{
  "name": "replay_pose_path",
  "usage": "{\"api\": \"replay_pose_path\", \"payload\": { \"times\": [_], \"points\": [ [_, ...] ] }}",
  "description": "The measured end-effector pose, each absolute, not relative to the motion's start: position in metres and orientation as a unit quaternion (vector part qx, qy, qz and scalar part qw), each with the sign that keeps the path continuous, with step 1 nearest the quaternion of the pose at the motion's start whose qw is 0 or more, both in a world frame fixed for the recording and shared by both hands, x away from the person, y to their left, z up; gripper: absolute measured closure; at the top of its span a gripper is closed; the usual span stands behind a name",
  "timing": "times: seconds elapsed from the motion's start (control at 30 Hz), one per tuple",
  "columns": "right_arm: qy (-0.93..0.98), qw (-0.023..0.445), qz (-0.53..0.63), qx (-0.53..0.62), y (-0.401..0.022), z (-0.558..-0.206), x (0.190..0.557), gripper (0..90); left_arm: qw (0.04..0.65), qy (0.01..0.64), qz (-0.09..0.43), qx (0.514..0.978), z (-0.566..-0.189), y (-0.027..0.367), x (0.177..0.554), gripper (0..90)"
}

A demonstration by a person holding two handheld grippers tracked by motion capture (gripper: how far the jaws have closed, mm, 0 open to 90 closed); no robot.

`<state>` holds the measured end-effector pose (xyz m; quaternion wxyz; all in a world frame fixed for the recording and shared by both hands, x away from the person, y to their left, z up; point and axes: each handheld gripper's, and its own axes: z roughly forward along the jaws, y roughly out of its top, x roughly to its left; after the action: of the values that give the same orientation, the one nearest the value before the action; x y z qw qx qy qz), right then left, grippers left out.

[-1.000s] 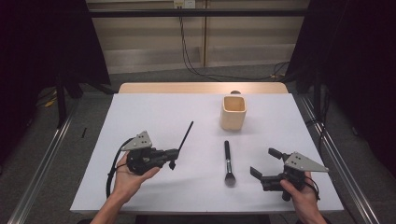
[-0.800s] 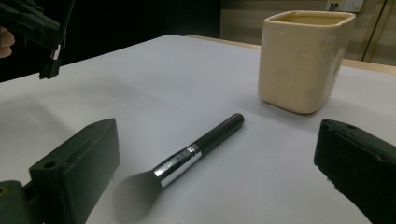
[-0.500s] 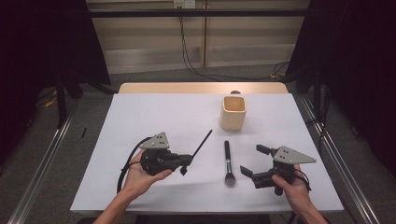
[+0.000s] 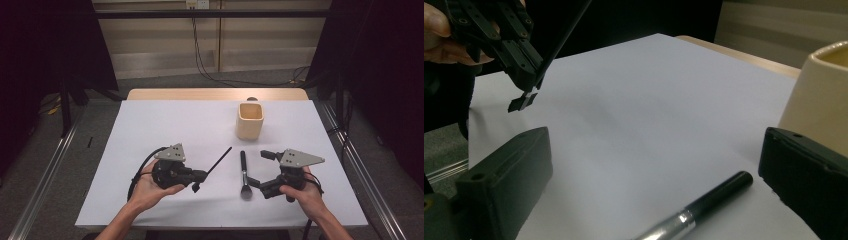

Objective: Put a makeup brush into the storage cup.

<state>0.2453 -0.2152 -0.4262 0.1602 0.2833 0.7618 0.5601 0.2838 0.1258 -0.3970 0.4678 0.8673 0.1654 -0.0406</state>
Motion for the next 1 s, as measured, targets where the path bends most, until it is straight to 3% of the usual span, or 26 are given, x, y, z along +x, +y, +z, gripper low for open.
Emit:
{"api": "replay_pose_path", "payload": {
  "times": [0.67,0.77,1.0],
  "points": [
    [0.845,0.094,0.478,0.220,-0.193,-0.407,0.261,1.6,0.370,0.109,-0.060,0.921,-0.380,0.122,0.287,85.7],
    [0.861,0.054,0.457,0.214,-0.189,-0.404,0.265,1.9,0.359,0.097,-0.060,0.926,-0.376,0.123,0.286,85.7],
    [0.882,0.051,0.423,0.202,-0.183,-0.402,0.269,1.9,0.326,0.088,-0.057,0.940,-0.369,0.122,0.286,85.7]
  ]
}}
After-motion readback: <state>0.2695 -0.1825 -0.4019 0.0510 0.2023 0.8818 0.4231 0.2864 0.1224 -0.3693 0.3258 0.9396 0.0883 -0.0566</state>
